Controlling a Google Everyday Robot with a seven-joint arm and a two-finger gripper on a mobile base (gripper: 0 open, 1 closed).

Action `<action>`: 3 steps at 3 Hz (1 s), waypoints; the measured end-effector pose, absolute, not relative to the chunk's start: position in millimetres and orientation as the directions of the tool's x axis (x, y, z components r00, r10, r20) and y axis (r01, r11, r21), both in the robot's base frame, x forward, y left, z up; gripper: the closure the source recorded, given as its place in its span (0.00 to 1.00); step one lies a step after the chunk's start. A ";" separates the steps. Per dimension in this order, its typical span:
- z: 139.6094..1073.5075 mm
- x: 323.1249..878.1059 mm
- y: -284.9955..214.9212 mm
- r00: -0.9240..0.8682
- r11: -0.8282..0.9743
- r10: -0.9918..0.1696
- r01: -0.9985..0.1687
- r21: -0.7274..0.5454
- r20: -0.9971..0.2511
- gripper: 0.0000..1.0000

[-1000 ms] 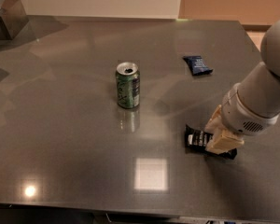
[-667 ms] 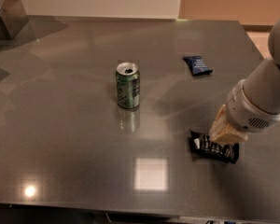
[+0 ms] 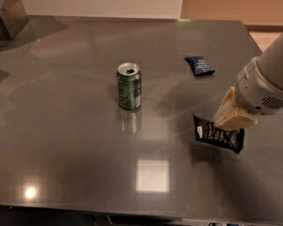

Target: Pick rxbar chocolate

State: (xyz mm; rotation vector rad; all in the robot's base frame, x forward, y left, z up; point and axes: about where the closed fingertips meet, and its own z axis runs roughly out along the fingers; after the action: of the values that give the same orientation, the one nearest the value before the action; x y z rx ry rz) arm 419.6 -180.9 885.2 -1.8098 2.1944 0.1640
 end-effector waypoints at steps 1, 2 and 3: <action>920.5 421.6 -175.2 -0.137 0.179 -0.938 -0.978 -0.108 -0.318 1.00; 957.0 421.2 -167.7 -0.095 0.145 -0.939 -0.981 -0.131 -0.329 1.00; 1003.1 418.6 -154.4 -0.035 0.103 -0.932 -0.980 -0.172 -0.362 1.00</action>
Offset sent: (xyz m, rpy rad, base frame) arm 0.0001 0.0208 0.1128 0.0427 -0.0515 0.1122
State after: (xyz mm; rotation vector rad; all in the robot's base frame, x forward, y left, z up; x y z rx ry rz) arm 418.6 -154.4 1003.1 -1.8688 2.0084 0.1730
